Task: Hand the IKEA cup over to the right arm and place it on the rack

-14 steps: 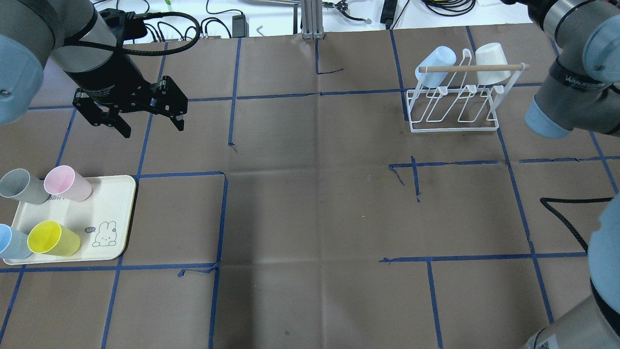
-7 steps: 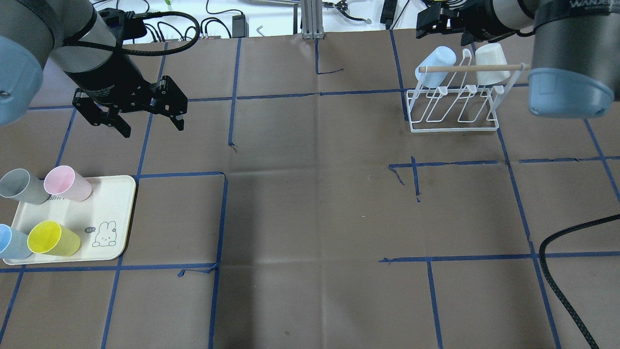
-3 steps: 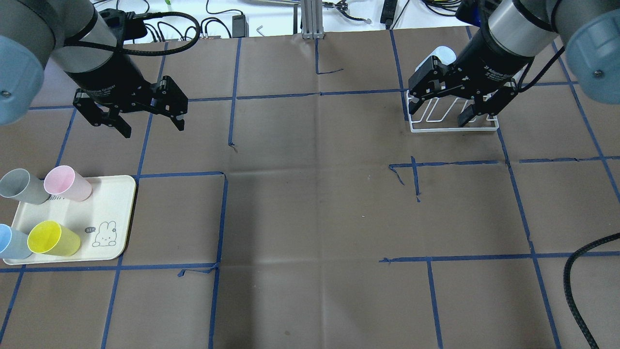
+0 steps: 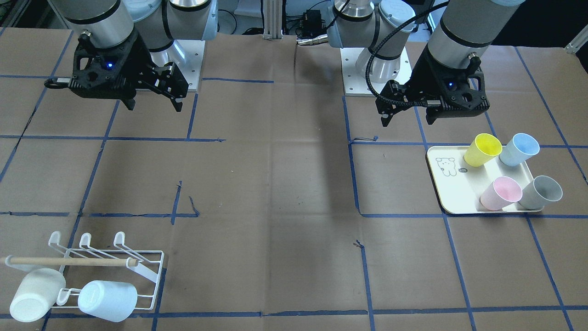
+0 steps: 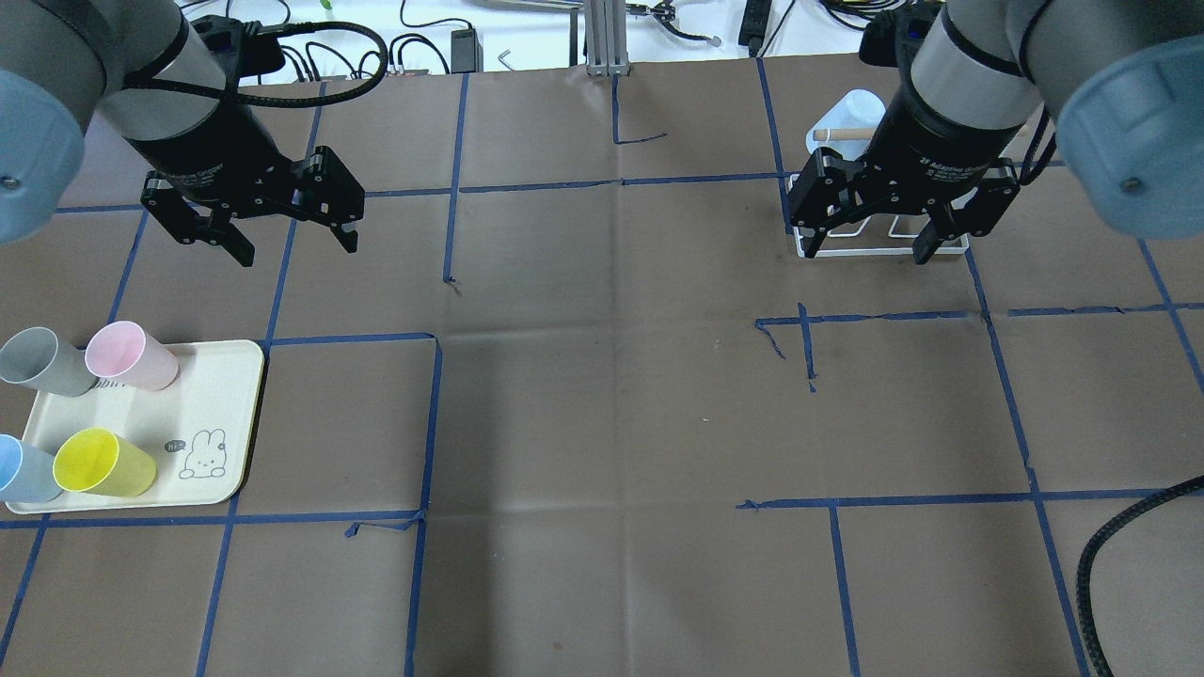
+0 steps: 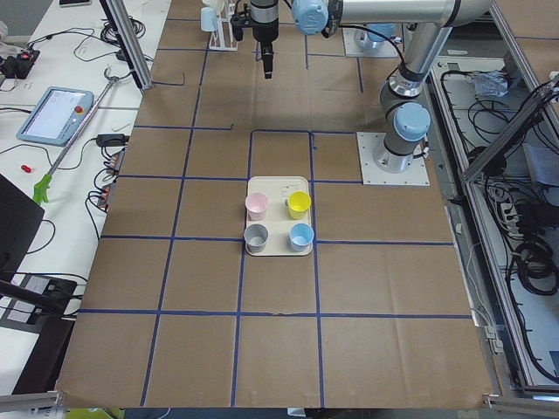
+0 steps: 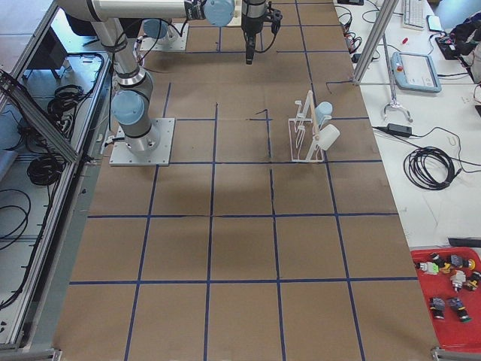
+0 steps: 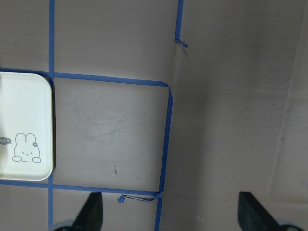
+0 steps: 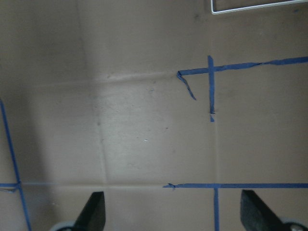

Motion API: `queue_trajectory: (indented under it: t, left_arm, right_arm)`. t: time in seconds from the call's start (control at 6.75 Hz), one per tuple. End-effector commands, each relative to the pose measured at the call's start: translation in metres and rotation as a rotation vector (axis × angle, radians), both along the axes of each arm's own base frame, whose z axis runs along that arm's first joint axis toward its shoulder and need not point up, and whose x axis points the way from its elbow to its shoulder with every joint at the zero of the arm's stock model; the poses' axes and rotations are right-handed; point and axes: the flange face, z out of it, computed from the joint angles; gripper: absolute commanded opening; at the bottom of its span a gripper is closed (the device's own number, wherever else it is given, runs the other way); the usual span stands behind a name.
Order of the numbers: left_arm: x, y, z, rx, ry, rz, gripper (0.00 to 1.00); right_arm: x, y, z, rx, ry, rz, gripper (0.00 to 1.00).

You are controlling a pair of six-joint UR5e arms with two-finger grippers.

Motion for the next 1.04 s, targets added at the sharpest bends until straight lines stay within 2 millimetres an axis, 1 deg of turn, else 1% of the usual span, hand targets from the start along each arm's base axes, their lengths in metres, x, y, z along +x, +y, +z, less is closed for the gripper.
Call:
queue_trajectory:
  t: [0.0,0.15,0.3,0.44,0.74,0.89]
  left_arm:
    - [0.0,0.0,0.0,-0.001,0.0,-0.006,0.99]
    - [0.0,0.001,0.003,-0.007,0.0,-0.009,0.99]
    - [-0.001,0.001,0.005,-0.022,-0.001,-0.014,0.99]
    - [-0.001,0.003,0.008,-0.028,-0.001,-0.019,0.99]
    - [-0.001,0.004,0.009,-0.032,-0.001,-0.033,0.99]
    - [-0.001,0.004,0.009,-0.032,-0.001,-0.033,0.99]
  right_arm:
    - [0.019,0.013,0.003,-0.003,0.037,0.022,1.0]
    - [0.02,0.011,0.005,-0.008,0.037,0.023,1.0]
    - [0.019,0.01,0.003,-0.002,0.038,0.022,1.0]
    - [0.011,0.005,-0.002,0.011,0.016,-0.003,1.0]
    - [0.001,0.003,-0.003,0.013,0.001,-0.022,1.0]
    - [0.004,0.003,-0.003,0.008,0.009,-0.012,1.0]
